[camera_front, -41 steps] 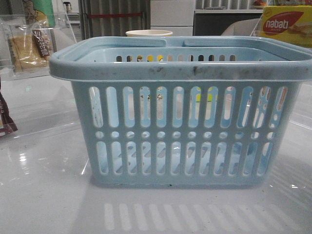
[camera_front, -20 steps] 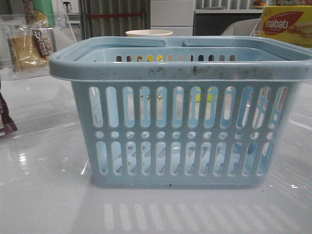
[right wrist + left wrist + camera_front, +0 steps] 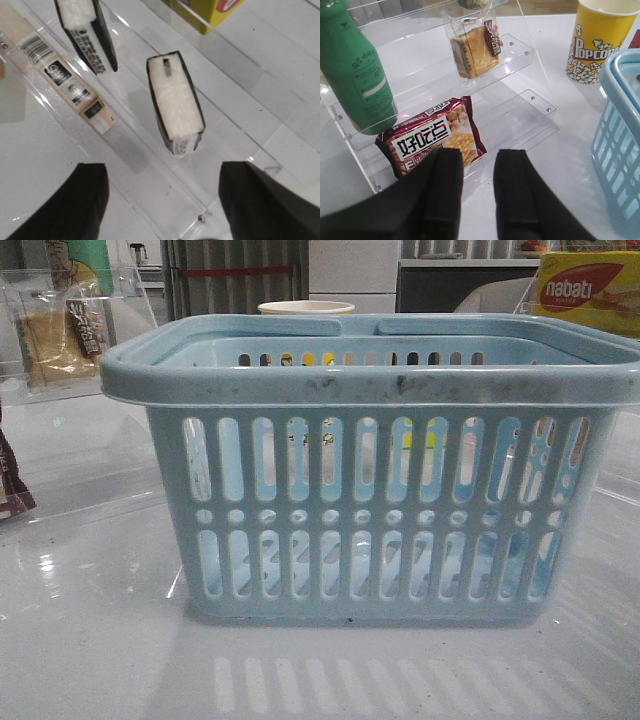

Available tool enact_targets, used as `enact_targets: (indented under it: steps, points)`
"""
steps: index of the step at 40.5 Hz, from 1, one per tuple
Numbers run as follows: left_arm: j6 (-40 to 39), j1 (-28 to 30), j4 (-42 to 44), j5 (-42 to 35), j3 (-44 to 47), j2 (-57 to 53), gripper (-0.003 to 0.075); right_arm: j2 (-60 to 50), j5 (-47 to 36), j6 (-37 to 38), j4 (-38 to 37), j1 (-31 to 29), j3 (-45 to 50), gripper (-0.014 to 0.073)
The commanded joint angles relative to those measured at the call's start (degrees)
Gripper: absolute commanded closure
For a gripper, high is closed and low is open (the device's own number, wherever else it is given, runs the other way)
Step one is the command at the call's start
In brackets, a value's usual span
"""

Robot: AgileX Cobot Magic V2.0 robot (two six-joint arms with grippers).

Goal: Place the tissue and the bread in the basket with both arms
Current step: 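Lower the right gripper over the tissue pack and close on it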

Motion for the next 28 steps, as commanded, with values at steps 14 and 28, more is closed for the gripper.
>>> enact_targets:
  steps: [14,28]
  points:
    - [-0.45,-0.03,-0.57,-4.67,-1.57,0.44,0.0578,4.06,-13.66,-0.1,-4.41,-0.63,-3.22,0.0023]
    - [-0.45,-0.03,-0.57,-4.67,-1.57,0.44,0.0627,4.54,-16.43,-0.1,-4.41,-0.63,-3.22,0.0257]
